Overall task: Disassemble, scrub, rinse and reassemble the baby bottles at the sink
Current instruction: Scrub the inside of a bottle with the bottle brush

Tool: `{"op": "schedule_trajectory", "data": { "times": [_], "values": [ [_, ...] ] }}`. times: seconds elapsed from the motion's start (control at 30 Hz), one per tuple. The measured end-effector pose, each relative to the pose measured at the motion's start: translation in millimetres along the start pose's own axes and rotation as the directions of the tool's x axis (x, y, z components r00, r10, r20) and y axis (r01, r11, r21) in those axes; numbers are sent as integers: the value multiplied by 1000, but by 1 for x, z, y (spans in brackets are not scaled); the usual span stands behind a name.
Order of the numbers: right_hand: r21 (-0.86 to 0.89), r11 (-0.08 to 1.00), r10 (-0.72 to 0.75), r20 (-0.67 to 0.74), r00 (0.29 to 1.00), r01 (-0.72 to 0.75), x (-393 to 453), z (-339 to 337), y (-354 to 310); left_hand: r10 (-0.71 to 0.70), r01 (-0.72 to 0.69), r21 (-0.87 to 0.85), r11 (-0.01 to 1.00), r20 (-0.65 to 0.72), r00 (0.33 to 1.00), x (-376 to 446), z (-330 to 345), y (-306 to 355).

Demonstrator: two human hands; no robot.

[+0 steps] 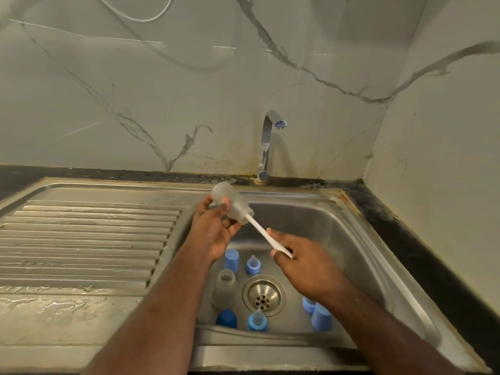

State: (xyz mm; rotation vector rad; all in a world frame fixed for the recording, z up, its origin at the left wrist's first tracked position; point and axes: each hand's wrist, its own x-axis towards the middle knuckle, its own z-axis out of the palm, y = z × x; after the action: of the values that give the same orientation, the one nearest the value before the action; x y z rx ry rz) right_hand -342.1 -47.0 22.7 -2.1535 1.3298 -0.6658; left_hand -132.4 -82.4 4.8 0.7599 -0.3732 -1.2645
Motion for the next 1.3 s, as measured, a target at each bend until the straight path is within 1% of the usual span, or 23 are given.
{"op": "schedule_trajectory", "data": {
  "times": [0.07, 0.13, 0.17, 0.23, 0.33, 0.43, 0.5, 0.57, 0.63, 0.7, 0.73, 0.83, 0.9, 0.97, 1.0, 1.03, 1.07, 1.1, 1.17, 1.2, 1.23, 1.27, 1.3],
  "values": [
    [-148, 989, -34, -40, 999, 27, 2, 6, -2, -9, 9, 3, 1000, 15, 1000, 1, 0, -1],
    [-255, 966, -49, -23, 999, 41, 3, 14, -5, -13, 13, 2, 1000, 16, 1000, 2, -1, 0],
    [-278, 959, -52, 4, 999, 51, 2, 15, -6, -10, 10, 7, 1000, 7, 1000, 3, -2, 0],
    [-238, 970, -46, 36, 998, 53, 3, 12, -6, -4, 4, 16, 1000, -13, 1000, 4, -3, 0],
    [-190, 979, -73, -5, 997, 71, 2, 4, -4, -8, 8, 1, 1000, -14, 1000, 3, -2, -1],
    [-310, 948, -82, -18, 997, 72, 2, 7, -5, -4, 4, -9, 1000, -20, 1000, 3, -2, 0],
    [-423, 905, -31, 11, 999, 33, 4, 15, -7, -2, 2, -13, 1000, -24, 1000, 3, -2, 0],
    [-457, 889, 11, 58, 998, 17, 6, 21, -7, 7, -6, 18, 1000, -33, 999, 1, -1, 0],
    [-372, 928, 1, 97, 995, 35, 5, 17, -10, 15, -13, 49, 999, -46, 999, -1, -1, 0],
    [-179, 983, -2, 116, 993, 23, 1, 6, -13, 21, -18, 37, 999, -59, 998, -2, -1, 1],
    [-135, 991, -2, 98, 995, 15, 1, 1, -14, 23, -21, 24, 999, -62, 998, -3, -1, 2],
    [-306, 951, -34, 47, 998, 46, 2, 0, -13, 36, -33, 45, 998, -55, 998, -4, 1, 2],
    [-316, 948, -8, 75, 997, 31, 1, 4, -14, 48, -45, 47, 998, -54, 997, -5, 2, 2],
    [-59, 997, 67, 156, 986, -58, -1, 2, -11, 59, -58, 28, 998, -59, 997, -5, 1, 5],
    [76, 992, 87, 179, 980, -102, -4, -3, -11, 61, -60, 20, 998, -60, 996, -6, 0, 6],
    [144, 984, 81, 180, 980, -107, -6, -7, -12, 62, -61, 16, 998, -58, 996, -6, -1, 7],
    [134, 987, 63, 150, 987, -83, -8, -8, -12, 64, -63, 17, 998, -50, 997, -6, -2, 7],
    [50, 998, 39, 102, 994, -45, -6, -8, -9, 64, -63, 23, 998, -43, 997, -5, -2, 7],
    [-226, 973, -25, 51, 998, 36, -4, -2, -11, 65, -64, 47, 997, -24, 998, -5, -1, 5],
    [-302, 952, -36, 48, 998, 49, -3, 1, -12, 67, -66, 58, 996, -19, 998, -5, -1, 5],
    [-318, 947, -30, 58, 998, 47, -3, 4, -12, 70, -68, 61, 996, -22, 997, -5, -1, 5],
    [-271, 962, -4, 92, 996, 29, -3, 4, -12, 73, -71, 51, 996, -39, 997, -6, -1, 6],
    [-146, 989, 38, 143, 989, -17, -5, 2, -11, 75, -73, 36, 997, -57, 996, -6, -2, 8]
  ]
}}
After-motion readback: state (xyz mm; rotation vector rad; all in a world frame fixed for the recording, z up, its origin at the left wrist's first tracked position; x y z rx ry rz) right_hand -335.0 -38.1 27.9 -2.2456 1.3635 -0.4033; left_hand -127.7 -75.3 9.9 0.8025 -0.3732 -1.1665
